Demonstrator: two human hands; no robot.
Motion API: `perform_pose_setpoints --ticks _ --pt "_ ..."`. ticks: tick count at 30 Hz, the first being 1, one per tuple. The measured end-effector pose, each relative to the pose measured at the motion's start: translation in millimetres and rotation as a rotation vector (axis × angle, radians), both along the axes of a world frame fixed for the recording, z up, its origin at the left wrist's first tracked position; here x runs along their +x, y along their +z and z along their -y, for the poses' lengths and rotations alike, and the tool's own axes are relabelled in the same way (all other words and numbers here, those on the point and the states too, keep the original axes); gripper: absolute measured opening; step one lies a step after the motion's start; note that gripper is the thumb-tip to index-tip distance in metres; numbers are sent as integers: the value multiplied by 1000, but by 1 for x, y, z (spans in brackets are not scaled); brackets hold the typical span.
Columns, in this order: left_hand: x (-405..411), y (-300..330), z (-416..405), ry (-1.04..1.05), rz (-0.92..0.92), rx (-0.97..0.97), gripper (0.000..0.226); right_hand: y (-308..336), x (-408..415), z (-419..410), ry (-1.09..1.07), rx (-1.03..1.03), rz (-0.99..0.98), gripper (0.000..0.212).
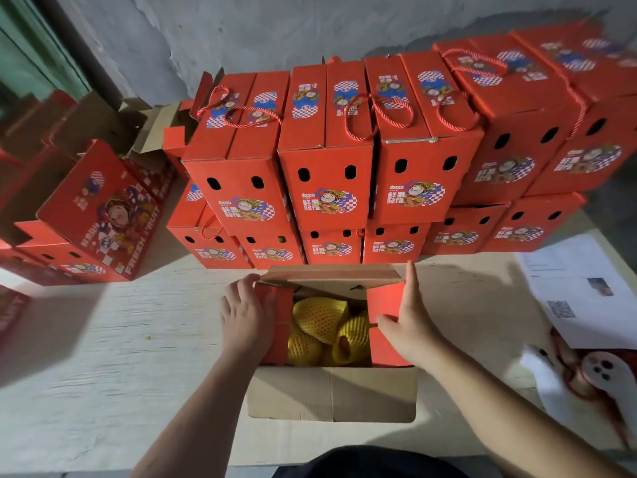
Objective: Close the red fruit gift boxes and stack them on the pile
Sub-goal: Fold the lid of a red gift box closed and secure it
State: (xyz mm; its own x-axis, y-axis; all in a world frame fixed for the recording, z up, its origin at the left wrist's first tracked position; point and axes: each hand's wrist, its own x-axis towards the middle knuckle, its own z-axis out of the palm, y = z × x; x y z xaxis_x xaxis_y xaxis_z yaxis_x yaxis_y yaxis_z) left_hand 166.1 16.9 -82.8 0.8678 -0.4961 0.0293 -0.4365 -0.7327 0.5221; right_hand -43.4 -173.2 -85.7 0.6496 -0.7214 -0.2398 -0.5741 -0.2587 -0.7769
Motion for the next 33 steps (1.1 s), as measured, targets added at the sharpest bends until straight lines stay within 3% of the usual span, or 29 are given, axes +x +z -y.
perform_pose_setpoints --ticks 2,6,11,14,19,20,22,23,25,28,30,33 --pt "3 -3 -1 -55 -127 -78 55 -3 3 2 -55 138 -8 111" --pt "11 6 -6 69 -532 -325 60 -7 4 -5 -114 36 141 95" --pt "6 7 -12 37 -479 -592 68 -5 1 -11 -123 -65 361 90" --pt "-1 9 -17 85 -512 -787 48 -3 -3 -10 -116 -69 551 52" --pt "-3 3 -22 80 -611 -731 53 -7 -21 -3 16 -52 507 47" --pt "0 3 -22 31 -545 -659 45 -10 -23 -1 60 -87 474 37" --pt "6 -3 -21 -114 -255 -336 35 -12 -25 4 122 -145 409 27" --pt "9 -8 -20 -185 -156 -188 45 -11 -26 7 153 -157 371 30" --pt "15 -11 -17 -246 -124 -77 66 -7 -32 7 225 -149 309 36" --pt "23 -15 -19 -276 -177 -77 88 -10 -53 7 326 -190 305 46" --pt "26 -16 -21 -263 -262 -117 89 -15 -71 8 370 -211 301 53" --pt "27 -13 -20 -235 -422 -193 88 -23 -93 10 474 -174 163 86"
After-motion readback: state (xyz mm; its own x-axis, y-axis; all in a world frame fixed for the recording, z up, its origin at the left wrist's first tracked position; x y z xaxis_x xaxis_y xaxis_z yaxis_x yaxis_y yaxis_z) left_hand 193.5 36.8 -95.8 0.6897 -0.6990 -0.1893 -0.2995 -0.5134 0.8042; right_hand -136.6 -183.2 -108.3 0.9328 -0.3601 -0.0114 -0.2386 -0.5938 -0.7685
